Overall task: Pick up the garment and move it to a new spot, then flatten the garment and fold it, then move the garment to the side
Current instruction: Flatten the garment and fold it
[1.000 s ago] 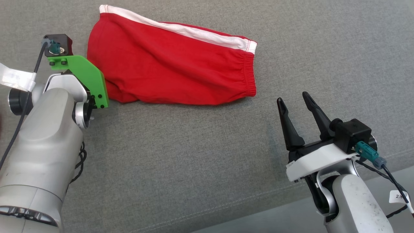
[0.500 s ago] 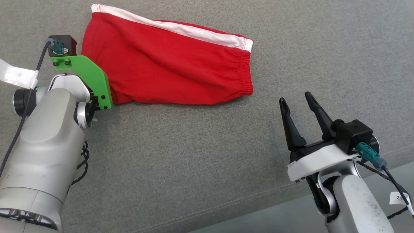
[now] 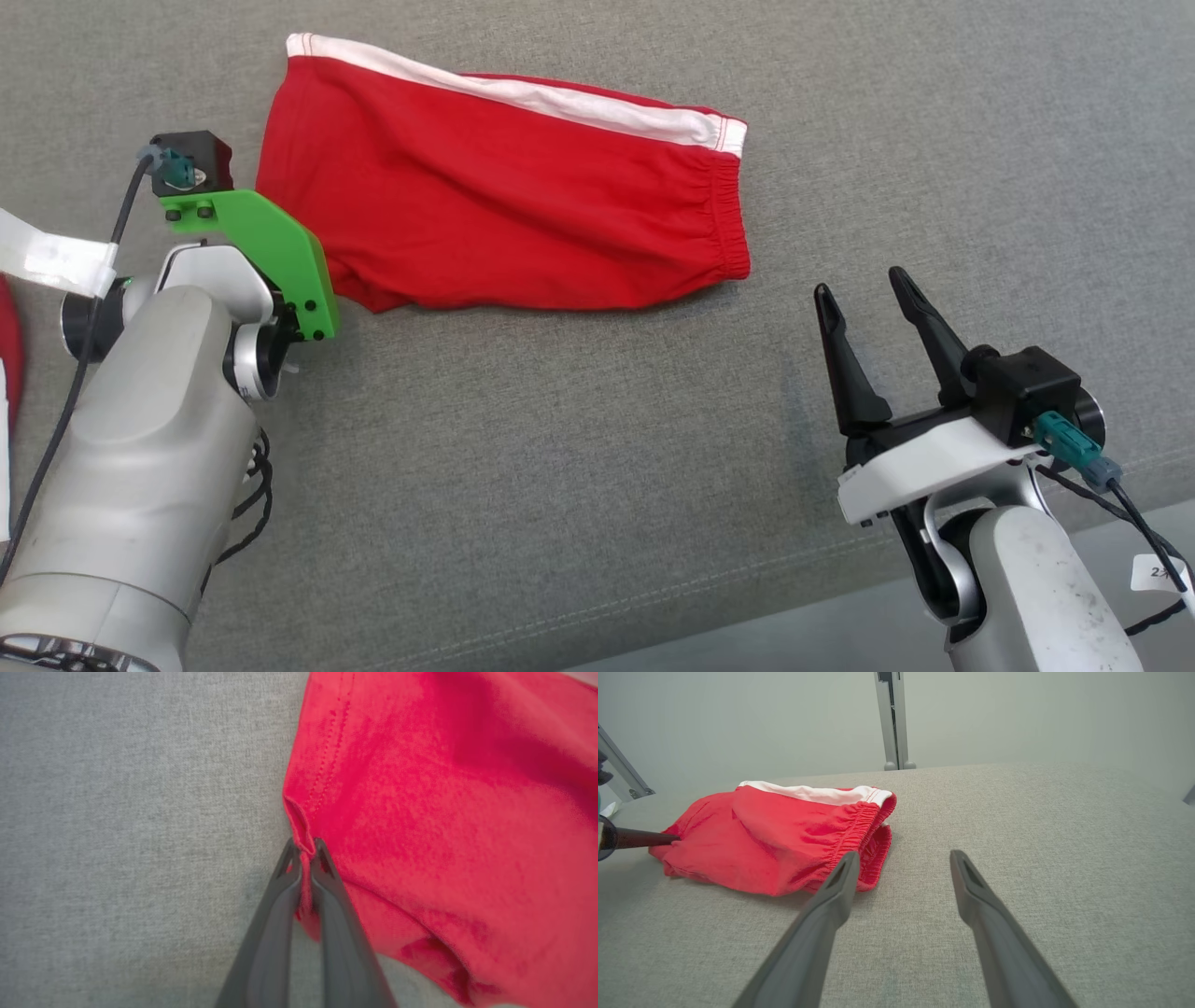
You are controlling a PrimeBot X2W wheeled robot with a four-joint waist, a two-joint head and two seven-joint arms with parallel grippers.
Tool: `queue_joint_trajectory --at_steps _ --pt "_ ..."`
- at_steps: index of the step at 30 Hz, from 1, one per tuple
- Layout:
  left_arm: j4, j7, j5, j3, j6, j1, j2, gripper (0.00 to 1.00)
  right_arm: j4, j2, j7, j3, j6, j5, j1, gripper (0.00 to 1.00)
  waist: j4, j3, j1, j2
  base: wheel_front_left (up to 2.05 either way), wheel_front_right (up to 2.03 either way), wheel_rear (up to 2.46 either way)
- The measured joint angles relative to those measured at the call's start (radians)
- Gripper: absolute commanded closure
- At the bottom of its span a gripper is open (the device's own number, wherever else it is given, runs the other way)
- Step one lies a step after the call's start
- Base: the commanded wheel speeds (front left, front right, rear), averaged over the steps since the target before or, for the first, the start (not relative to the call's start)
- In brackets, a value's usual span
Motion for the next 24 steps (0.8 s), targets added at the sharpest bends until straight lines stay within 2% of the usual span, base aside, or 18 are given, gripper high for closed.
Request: queue_joint_trajectory --at_steps 13,24 --pt "-0.122 -0.073 -0.070 0.039 -0.011 0.180 -0.004 1.00 -0.010 0.000 0.031 -0.008 0.000 -0.006 0.047 0.00 0.051 -0.080 0.0000 0.0000 0.00 0.00 0.00" --pt "-0.318 -0.073 -0.098 0.057 0.053 0.359 0.032 1.00 -0.016 0.000 0.048 -0.014 0.000 -0.005 0.084 0.00 0.084 -0.162 0.0000 0.0000 0.00 0.00 0.00"
